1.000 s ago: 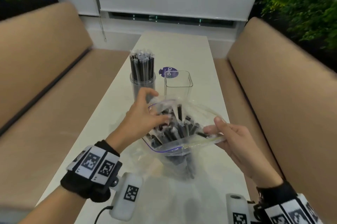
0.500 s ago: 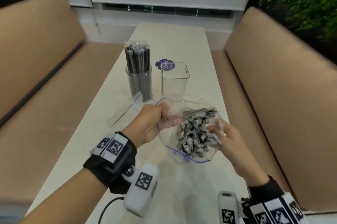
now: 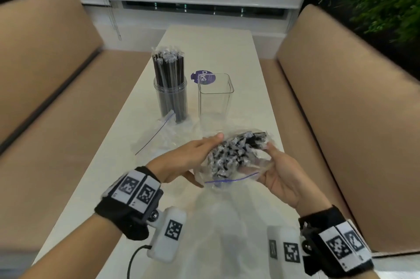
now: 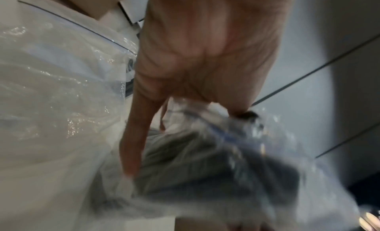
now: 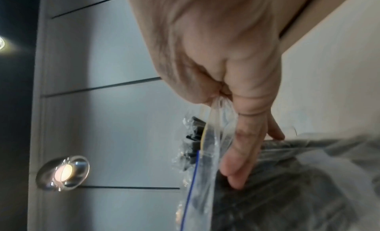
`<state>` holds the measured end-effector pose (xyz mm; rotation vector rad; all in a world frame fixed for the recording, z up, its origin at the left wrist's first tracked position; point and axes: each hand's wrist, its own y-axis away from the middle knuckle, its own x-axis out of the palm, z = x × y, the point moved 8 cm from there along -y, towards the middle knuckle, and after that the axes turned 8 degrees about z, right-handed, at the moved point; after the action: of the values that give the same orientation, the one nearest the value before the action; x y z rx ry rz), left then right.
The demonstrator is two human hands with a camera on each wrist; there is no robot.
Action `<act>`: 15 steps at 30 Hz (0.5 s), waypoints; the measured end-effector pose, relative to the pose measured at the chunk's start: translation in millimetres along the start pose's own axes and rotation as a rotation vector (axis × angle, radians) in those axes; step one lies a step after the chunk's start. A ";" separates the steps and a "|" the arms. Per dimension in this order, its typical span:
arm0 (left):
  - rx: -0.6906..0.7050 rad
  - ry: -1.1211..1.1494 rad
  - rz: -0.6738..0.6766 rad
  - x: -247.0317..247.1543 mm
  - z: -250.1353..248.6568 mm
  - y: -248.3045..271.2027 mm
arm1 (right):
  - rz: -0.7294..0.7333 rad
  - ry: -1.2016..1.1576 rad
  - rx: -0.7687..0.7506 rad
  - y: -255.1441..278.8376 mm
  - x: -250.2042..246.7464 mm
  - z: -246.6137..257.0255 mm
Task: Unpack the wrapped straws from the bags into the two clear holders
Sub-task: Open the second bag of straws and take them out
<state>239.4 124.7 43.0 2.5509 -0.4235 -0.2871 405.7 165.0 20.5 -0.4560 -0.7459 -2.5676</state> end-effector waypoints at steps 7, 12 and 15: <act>0.094 0.455 -0.092 -10.2 9.7 -15.7 | 0.251 0.250 0.076 15.1 29.0 -7.8; 0.154 0.762 -0.181 -16.1 7.9 -22.6 | 0.223 0.053 -0.131 13.6 31.3 11.1; 0.172 0.846 -0.197 -14.5 9.4 -27.6 | 0.200 0.128 -0.222 9.8 29.3 20.0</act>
<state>229.9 147.7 22.0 2.5896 0.1348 0.7712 389.1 159.9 53.0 -0.4068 -0.3527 -2.4715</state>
